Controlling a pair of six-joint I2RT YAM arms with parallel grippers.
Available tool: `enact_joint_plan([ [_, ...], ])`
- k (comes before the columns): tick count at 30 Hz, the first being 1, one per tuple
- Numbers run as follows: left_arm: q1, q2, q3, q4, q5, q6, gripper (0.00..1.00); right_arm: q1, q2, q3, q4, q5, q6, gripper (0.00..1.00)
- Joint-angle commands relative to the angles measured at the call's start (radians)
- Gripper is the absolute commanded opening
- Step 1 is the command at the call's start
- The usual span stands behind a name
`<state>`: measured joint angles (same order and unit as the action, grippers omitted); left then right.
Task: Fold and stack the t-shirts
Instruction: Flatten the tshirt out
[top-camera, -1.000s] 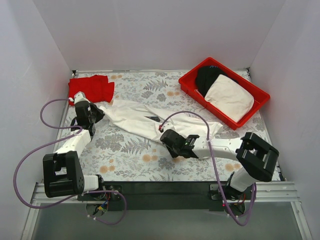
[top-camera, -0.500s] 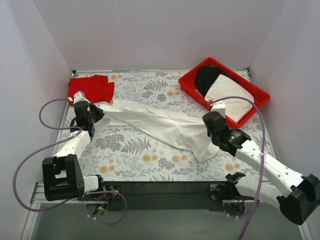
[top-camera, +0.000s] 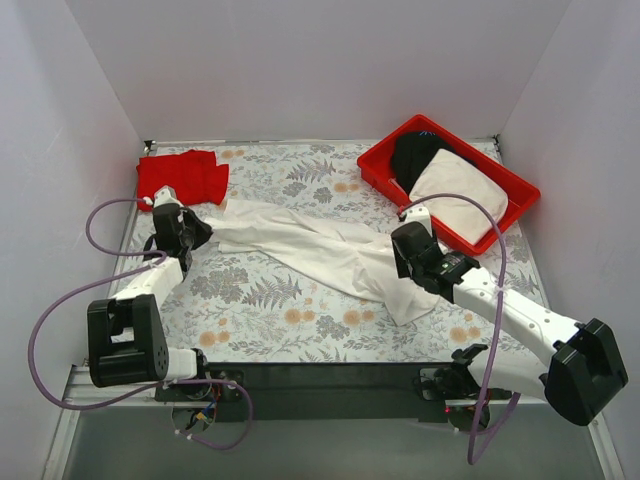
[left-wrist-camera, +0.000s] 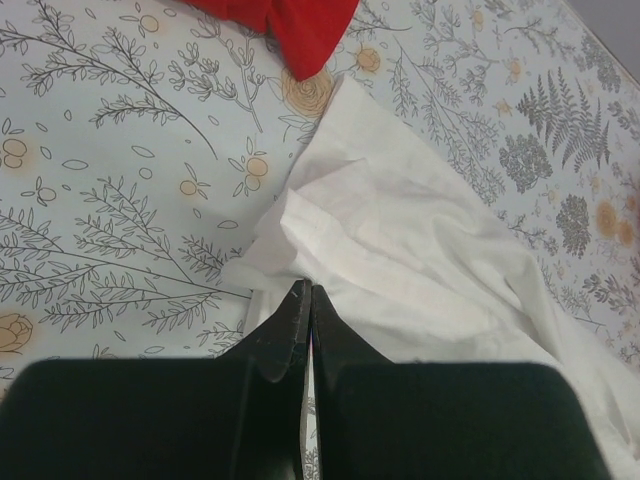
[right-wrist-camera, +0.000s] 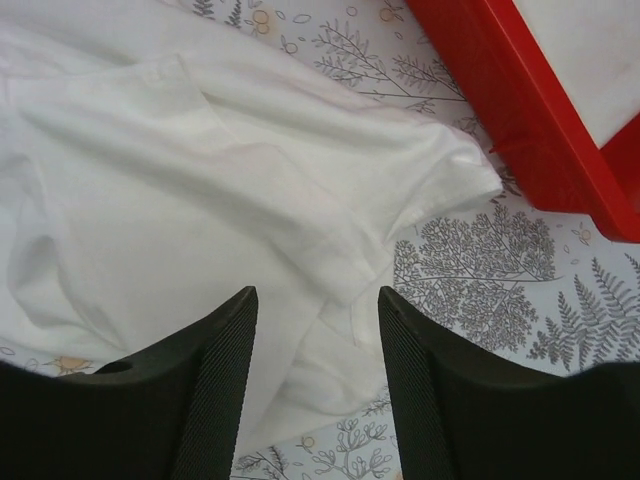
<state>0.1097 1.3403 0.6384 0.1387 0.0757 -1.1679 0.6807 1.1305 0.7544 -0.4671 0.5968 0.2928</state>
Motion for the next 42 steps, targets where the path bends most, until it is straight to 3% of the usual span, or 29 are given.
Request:
enact_joint_plan([
  [1, 0.007, 0.011, 0.027, -0.002, 0.021, 0.008, 0.00, -0.003, 0.021, 0.054, 0.123, -0.087, -0.049, 0.48],
  [13, 0.005, 0.040, 0.041, -0.001, 0.026, 0.008, 0.00, -0.062, 0.372, 0.213, 0.367, -0.244, -0.139, 0.44],
  [22, 0.005, 0.066, 0.055, 0.004, 0.044, 0.005, 0.00, -0.130, 0.462, 0.215, 0.453, -0.331, -0.150, 0.36],
  [30, 0.007, 0.072, 0.056, 0.006, 0.042, 0.005, 0.00, -0.132, 0.460, 0.191, 0.458, -0.396, -0.147, 0.31],
  [35, 0.005, 0.076, 0.058, 0.006, 0.045, 0.005, 0.00, -0.132, 0.439, 0.158, 0.450, -0.333, -0.129, 0.30],
  [38, 0.005, 0.074, 0.058, 0.007, 0.047, 0.004, 0.00, -0.135, 0.353, 0.114, 0.410, -0.292, -0.109, 0.30],
  [42, 0.007, 0.080, 0.056, 0.018, 0.070, -0.004, 0.00, -0.156, 0.197, 0.028, 0.368, -0.264, -0.075, 0.38],
])
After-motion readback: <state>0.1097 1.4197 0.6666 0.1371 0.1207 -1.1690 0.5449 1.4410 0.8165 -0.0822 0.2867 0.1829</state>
